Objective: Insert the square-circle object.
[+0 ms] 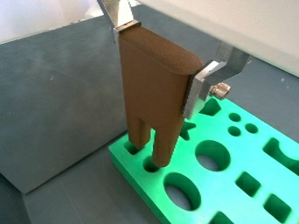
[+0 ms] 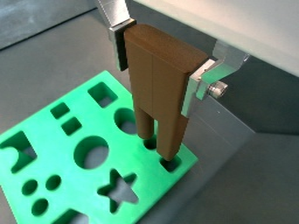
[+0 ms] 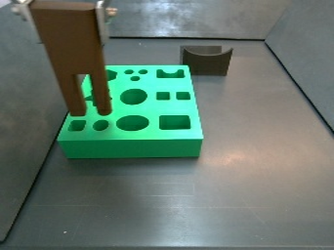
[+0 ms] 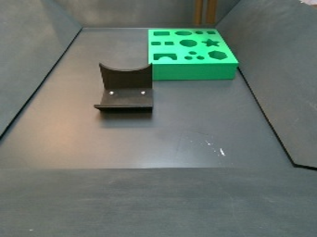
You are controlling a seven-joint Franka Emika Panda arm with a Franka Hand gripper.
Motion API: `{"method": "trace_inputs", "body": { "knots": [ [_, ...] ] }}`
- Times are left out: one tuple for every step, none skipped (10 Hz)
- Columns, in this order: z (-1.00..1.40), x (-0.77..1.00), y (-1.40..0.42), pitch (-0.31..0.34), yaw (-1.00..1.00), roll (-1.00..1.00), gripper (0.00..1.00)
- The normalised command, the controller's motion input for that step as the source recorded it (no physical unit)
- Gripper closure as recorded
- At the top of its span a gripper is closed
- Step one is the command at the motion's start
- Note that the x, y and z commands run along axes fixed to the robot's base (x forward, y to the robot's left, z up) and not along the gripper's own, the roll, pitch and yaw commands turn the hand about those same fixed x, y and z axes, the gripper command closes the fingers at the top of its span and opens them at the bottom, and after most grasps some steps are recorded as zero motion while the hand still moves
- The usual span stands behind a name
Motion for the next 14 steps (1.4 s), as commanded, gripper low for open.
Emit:
{"method": "trace_inputs", "body": {
  "knots": [
    [-0.18, -0.36, -0.07, -0.131, 0.05, 0.00, 1.00],
    [-0.21, -0.36, -0.14, -0.164, 0.02, 0.00, 1.00],
    [-0.20, -0.20, -0.09, -0.109, 0.00, 0.00, 1.00],
    [-0.20, 0.00, 0.00, 0.000, 0.00, 0.00, 1.00],
    [-0.20, 0.11, 0.00, 0.000, -0.16, 0.02, 1.00],
    [-0.22, 0.20, 0.00, 0.000, -0.27, 0.02, 1.00],
    [-0.25, 0.22, 0.00, 0.003, -0.21, 0.03, 1.00],
    [-0.31, 0.16, 0.00, 0.030, -0.02, 0.00, 1.00],
    [-0.30, 0.26, 0.00, 0.049, 0.00, 0.02, 1.00],
    [-0.35, 0.27, 0.00, 0.036, -0.04, 0.00, 1.00],
    [-0.44, 0.20, 0.00, 0.000, -0.04, 0.00, 1.00],
    [-0.51, 0.17, 0.00, -0.006, -0.08, -0.05, 1.00],
    [-0.52, 0.17, 0.00, -0.020, -0.11, -0.08, 1.00],
    [-0.46, 0.12, 0.01, -0.034, -0.13, -0.10, 1.00]
  ]
}}
